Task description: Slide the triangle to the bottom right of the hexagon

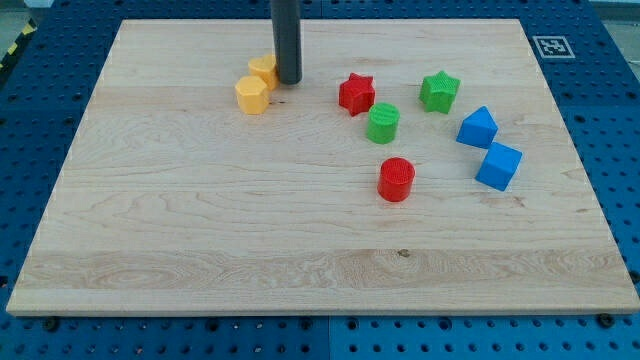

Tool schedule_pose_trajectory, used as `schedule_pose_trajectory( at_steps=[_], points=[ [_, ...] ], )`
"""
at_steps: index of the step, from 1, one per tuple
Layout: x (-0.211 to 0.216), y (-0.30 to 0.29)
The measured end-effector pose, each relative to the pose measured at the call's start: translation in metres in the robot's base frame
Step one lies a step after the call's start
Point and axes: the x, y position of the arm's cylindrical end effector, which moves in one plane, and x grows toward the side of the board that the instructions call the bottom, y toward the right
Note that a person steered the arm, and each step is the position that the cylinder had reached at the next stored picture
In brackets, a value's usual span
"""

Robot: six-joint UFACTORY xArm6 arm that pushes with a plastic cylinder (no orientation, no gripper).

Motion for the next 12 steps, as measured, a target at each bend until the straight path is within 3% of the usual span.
schedule_pose_trajectory(
  at_steps=[1,3,4,5,6,7,9,12],
  points=[
    [0.0,0.011],
    [-0.046,0.154],
    [-0.035,0.255],
    [0.026,0.336],
    [0.082,0.341],
    [0.094,0.312],
    [0.098,0.24],
    [0.107,0.208]
  ],
)
